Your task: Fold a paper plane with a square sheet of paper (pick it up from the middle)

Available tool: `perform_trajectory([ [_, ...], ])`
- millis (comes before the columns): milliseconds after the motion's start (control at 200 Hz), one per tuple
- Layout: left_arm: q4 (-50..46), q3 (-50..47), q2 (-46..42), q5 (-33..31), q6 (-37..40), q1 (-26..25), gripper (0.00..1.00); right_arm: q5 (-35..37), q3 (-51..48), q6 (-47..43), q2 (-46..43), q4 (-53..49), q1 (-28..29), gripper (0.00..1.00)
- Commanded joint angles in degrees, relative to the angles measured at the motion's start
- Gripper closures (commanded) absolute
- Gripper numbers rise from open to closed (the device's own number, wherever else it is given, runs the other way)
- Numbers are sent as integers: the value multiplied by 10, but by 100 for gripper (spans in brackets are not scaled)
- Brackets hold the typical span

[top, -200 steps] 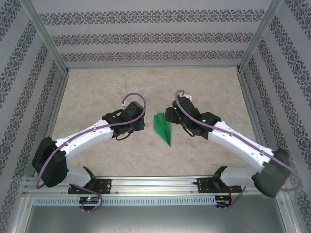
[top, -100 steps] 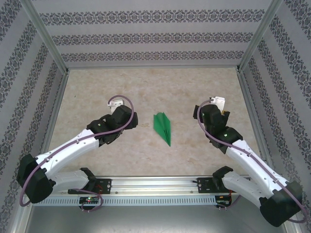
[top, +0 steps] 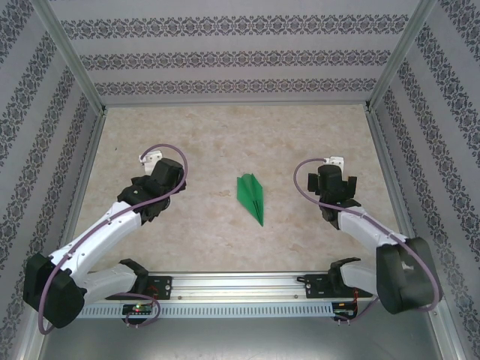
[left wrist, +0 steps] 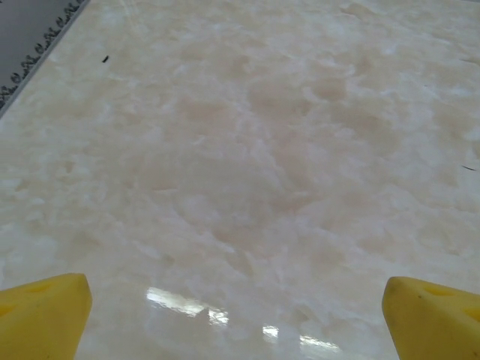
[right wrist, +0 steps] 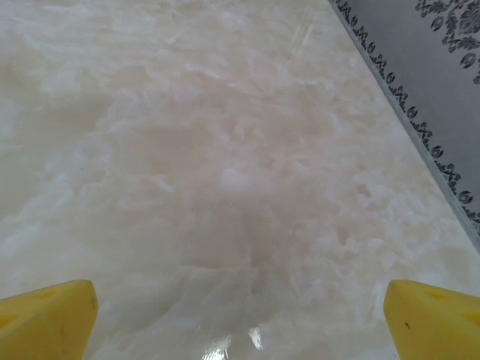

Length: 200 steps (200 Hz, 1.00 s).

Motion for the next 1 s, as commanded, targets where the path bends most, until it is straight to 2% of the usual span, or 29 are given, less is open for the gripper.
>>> perform_trajectory([
  [0,24,-5,-17,6,39,27,0,-44,16,-31,29,93,-12,2],
  [170,21,-10,-24,13,55,55,0,-88,19,-46,58,160,-37,2],
  [355,29,-19,-35,25,59,72,0,-170,-4,-37,65,253,-81,2],
  [480,28,-21,-39,26,61,78,0,-210,-4,-33,69,260,-95,2],
  [540,29,-20,-39,26,63,81,0,-222,-19,-30,69,301,-101,2],
  [639,30,-20,-39,27,69,84,0,-200,-25,-39,77,331,-105,2],
  [764,39,-23,-40,27,76,88,0,-233,-59,-56,142,460,-107,2],
  [819,46,-25,-40,26,80,91,0,-216,-66,-42,179,524,-110,2],
  [894,65,-32,-39,27,90,95,0,-233,-40,-32,153,426,-124,2],
  [954,85,-36,-36,28,108,100,0,-230,-50,-31,169,477,-125,2],
  [994,101,-40,-33,26,127,102,0,-216,-51,-30,164,467,-124,2],
])
